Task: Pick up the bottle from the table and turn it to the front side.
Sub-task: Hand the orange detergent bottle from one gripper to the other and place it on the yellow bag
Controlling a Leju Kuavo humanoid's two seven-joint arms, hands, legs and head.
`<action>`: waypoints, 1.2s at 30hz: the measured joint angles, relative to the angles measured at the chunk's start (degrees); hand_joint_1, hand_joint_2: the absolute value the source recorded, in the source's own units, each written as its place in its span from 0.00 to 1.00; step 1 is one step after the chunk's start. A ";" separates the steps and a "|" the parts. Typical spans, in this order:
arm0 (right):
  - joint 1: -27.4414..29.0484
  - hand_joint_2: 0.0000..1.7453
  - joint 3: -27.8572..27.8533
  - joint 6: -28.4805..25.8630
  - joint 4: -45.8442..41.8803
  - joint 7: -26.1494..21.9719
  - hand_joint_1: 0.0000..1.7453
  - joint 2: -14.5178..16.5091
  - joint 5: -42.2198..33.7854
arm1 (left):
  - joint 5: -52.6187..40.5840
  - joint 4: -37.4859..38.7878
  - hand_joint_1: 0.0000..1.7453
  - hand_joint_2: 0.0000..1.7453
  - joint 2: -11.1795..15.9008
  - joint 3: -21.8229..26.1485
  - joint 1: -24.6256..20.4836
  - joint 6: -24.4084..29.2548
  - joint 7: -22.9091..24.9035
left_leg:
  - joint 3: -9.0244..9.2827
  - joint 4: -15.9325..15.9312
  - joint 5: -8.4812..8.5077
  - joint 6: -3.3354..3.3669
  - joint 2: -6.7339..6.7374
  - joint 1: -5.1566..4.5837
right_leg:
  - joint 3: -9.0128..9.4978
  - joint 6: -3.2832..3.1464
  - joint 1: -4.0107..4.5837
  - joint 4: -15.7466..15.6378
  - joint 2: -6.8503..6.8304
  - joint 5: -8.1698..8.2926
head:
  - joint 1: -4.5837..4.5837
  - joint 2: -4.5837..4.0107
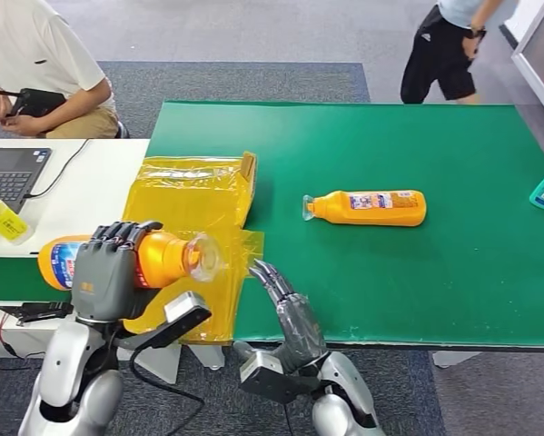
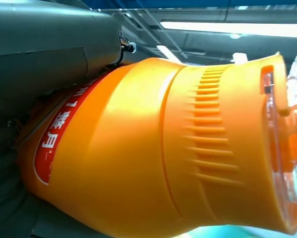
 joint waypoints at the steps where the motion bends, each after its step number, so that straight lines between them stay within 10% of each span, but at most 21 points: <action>1: -0.23 1.00 -0.05 0.16 0.00 -0.10 0.00 0.00 -0.07 | -0.87 1.45 1.00 1.00 0.24 0.95 -0.94 -0.28 0.39 | 0.00 0.00 0.01 0.00 0.00 0.00 | 0.00 0.00 0.00 0.00 0.00 0.00 | -0.01 0.00; 15: -4.03 1.00 -0.08 1.05 2.13 -1.65 0.00 0.22 -1.04 | -8.40 17.24 1.00 1.00 2.75 9.85 -12.72 -4.27 5.51 | -0.09 0.00 0.07 0.01 0.00 0.00 | -0.06 0.04 -0.01 0.01 0.01 0.05 | -0.01 0.00; 36: -6.79 1.00 3.64 1.01 5.19 -8.66 0.00 0.72 -6.26 | -9.87 62.87 1.00 1.00 6.89 11.29 -36.46 -1.69 0.72 | -0.25 0.01 0.28 -0.08 0.01 0.01 | -0.31 -0.07 0.01 0.05 0.05 0.25 | -0.01 0.00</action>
